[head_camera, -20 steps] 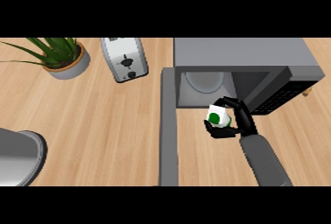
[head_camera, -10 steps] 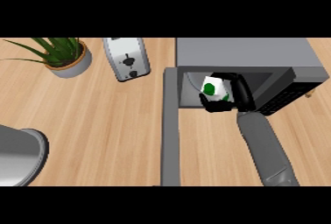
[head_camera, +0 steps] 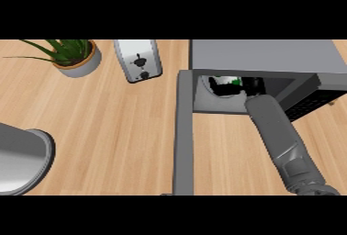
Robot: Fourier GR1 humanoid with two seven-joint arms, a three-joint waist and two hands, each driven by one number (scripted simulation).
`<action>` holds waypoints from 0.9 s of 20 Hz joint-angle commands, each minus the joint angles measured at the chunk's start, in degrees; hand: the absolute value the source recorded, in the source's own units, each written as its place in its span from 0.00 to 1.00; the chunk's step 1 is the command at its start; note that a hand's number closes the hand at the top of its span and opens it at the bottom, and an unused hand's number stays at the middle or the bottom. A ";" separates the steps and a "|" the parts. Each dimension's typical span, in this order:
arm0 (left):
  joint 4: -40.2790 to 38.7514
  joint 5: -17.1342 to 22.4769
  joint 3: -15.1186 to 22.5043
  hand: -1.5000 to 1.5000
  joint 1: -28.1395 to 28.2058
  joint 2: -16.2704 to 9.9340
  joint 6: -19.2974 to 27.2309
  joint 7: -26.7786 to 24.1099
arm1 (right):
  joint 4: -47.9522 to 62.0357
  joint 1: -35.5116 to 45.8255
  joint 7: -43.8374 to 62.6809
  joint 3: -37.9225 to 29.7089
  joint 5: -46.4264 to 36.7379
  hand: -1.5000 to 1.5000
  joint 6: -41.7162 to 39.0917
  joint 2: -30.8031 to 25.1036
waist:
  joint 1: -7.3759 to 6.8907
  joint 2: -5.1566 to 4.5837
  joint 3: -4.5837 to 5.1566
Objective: Pick up the milk, place it into the microwave and close the microwave
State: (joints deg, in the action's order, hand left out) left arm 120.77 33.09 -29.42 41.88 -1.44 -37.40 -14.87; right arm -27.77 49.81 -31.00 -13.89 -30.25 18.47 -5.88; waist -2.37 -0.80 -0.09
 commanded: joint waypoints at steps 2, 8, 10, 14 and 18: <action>-3.90 -3.60 1.07 0.00 -6.47 -1.18 1.27 0.59 | 8.38 5.71 2.44 -1.51 -2.45 1.00 8.09 -2.00 | -1.21 -0.98 0.03; -3.86 -2.25 0.83 0.00 -3.31 -1.25 -2.05 0.36 | 11.17 7.34 2.88 -7.93 2.01 0.00 15.78 -3.29 | -3.06 -1.27 -0.08; -4.33 -3.84 0.56 0.00 -7.27 -1.83 0.86 0.96 | 12.26 7.14 0.06 -8.06 1.93 0.00 15.43 -4.24 | -2.63 -1.61 -0.11; -3.93 -3.86 -0.30 0.00 -8.18 -3.53 0.34 0.91 | 15.69 9.43 2.86 -5.59 -2.26 0.00 19.69 -6.73 | -4.16 -1.92 -0.05; -4.36 -6.25 1.76 0.00 -10.94 -3.68 0.60 1.73 | 17.50 9.42 0.17 -6.19 -1.22 0.00 15.21 -5.94 | -3.58 -2.04 -0.14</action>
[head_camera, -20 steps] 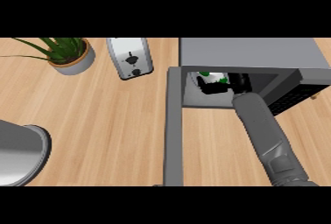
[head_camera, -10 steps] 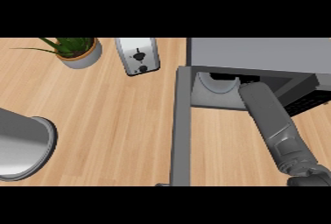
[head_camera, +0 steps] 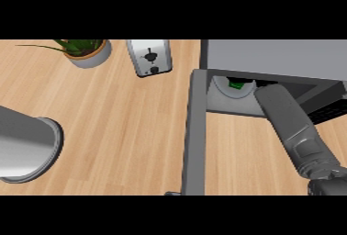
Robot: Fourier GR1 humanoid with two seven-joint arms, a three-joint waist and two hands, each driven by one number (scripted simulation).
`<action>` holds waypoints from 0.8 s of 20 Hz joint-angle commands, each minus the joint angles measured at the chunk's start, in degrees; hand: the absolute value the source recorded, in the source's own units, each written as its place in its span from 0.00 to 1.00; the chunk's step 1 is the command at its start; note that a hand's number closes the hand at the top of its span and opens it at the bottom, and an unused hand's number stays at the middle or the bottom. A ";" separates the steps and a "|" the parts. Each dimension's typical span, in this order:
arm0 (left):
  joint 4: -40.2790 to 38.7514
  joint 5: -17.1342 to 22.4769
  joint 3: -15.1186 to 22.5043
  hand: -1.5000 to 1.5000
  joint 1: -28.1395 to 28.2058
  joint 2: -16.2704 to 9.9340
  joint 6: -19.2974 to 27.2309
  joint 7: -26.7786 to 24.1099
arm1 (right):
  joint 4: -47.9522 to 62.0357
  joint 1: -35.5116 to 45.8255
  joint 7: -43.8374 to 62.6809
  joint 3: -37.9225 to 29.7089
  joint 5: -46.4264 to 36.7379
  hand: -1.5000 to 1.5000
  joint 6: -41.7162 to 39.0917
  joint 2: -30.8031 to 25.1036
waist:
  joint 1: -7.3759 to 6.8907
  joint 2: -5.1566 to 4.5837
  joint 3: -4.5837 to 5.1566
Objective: Pick up the milk, place it into the microwave and close the microwave
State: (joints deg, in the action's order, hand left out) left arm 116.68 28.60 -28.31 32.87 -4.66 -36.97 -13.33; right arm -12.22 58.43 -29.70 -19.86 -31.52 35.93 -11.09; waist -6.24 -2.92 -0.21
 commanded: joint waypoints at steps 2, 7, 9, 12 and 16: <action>0.26 -1.18 1.26 0.00 -1.25 0.08 -0.15 0.62 | 2.82 0.92 -1.44 -0.58 0.44 0.00 -3.08 0.24 | -0.02 0.15 -0.04; -2.11 -2.42 1.26 0.00 -2.67 -0.87 -1.88 -0.48 | 2.78 0.20 -5.94 -2.34 2.49 0.00 -5.92 2.00 | 0.24 0.28 -0.03; -1.27 -2.19 2.29 0.00 -2.33 -0.24 -2.58 -0.48 | 2.85 0.24 -7.41 -3.28 3.60 0.00 -8.82 1.49 | 0.47 0.51 -0.04; 1.19 -3.73 4.58 0.00 -0.64 2.03 -2.78 0.15 | 2.92 -0.71 -10.17 -4.22 4.80 0.00 -11.04 2.45 | 1.18 0.97 -0.03; -1.67 -5.27 5.84 0.00 -1.69 2.83 -4.50 -1.31 | 2.81 -0.94 -12.75 -5.66 6.43 0.00 -12.49 3.41 | 1.44 1.00 0.05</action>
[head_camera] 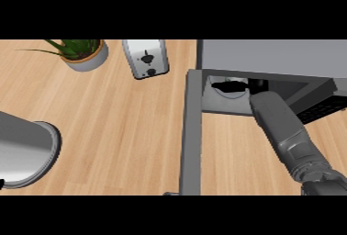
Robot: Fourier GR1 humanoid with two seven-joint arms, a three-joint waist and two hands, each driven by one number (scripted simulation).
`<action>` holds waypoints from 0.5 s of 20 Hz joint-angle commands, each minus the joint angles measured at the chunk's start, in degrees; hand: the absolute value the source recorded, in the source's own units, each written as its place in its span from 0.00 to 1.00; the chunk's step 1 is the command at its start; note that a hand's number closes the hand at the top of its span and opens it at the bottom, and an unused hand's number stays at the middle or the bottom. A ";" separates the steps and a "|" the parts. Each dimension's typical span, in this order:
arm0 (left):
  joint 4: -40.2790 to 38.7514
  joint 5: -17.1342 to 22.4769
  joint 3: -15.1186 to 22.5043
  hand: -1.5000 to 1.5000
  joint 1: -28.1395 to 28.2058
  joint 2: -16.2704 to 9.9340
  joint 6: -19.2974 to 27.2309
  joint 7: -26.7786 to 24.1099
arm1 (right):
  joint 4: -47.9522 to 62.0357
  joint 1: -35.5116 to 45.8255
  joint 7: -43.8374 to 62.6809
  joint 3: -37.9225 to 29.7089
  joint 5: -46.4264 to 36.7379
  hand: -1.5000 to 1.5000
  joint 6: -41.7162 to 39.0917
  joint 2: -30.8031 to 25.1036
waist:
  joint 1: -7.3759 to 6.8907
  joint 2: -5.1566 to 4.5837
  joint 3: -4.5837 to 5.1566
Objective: Pick up the milk, place it into the microwave and close the microwave
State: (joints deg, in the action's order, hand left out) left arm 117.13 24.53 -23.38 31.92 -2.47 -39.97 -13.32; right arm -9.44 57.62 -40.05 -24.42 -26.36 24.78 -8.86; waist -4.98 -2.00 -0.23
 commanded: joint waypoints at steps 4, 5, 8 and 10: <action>3.43 -2.93 4.57 0.00 2.49 2.39 -0.62 -0.24 | -0.25 -2.67 -5.48 -2.27 3.46 0.00 -6.70 1.93 | 2.03 1.10 0.10; 0.63 -5.46 5.05 0.00 -0.29 2.41 0.37 -1.23 | -1.02 -2.63 -5.58 -1.84 3.57 0.00 -10.00 0.63 | 3.17 1.44 0.16; 1.99 -6.60 9.63 0.00 -0.16 2.44 2.04 -0.53 | -1.52 -4.18 -6.54 -1.68 4.31 0.00 -13.03 1.01 | 3.72 1.63 0.17; 7.25 -5.04 10.51 0.00 2.02 2.45 3.26 2.89 | -2.95 -5.39 -6.21 -1.31 5.04 0.00 -12.77 3.21 | 4.23 1.92 0.19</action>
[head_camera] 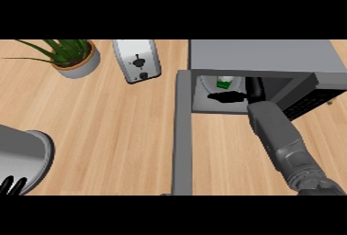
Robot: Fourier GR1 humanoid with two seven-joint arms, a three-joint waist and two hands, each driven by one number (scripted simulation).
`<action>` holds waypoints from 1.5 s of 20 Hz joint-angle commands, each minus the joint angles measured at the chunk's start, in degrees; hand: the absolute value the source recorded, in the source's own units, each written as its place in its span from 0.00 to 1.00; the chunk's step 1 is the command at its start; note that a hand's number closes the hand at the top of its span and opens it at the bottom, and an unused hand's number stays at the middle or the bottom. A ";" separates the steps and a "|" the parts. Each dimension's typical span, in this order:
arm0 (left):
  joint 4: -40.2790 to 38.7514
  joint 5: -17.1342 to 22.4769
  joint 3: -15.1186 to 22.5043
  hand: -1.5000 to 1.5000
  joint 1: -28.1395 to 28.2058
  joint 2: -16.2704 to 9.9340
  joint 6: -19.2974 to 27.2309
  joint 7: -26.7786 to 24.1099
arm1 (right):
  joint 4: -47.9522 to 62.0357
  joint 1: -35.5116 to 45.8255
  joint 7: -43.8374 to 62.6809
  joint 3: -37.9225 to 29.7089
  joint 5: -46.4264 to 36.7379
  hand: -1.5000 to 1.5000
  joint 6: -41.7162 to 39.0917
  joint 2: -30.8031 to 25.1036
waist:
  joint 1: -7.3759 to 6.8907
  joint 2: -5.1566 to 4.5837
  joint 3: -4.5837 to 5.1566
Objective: Pick up the milk, place it into the microwave and close the microwave
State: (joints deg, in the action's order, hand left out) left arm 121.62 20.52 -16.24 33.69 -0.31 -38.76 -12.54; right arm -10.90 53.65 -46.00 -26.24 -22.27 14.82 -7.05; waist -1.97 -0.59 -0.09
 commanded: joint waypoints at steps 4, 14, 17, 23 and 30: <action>3.85 -3.32 5.49 0.00 -0.34 0.30 2.65 2.96 | -5.13 -6.79 -1.81 2.23 1.62 0.00 -5.67 3.24 | 2.36 0.93 0.10; 2.55 -10.72 16.28 0.00 -2.01 0.31 6.26 2.87 | -19.11 -24.12 -2.56 8.71 4.91 0.00 -12.52 6.98 | 4.46 1.77 0.23; 0.58 -13.48 19.43 1.00 -6.17 0.22 6.69 7.78 | -24.45 -29.62 -4.19 8.67 6.41 0.00 -19.06 5.42 | 5.48 1.51 0.20; -3.19 -18.38 23.01 1.00 -12.33 0.30 9.00 9.90 | -41.18 -41.58 0.28 14.57 9.00 0.00 -20.71 7.02 | 6.11 1.74 0.32; -12.93 -25.41 24.05 1.00 -22.18 -0.98 9.43 7.94 | -64.77 -59.94 6.24 15.90 11.99 0.00 -23.19 4.15 | 4.90 1.01 0.27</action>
State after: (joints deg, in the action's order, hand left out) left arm 113.87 -2.42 7.89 16.18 -0.43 -28.98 -3.78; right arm -64.98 2.68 -42.35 -10.34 -11.71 -6.21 -0.77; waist 3.07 0.69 0.17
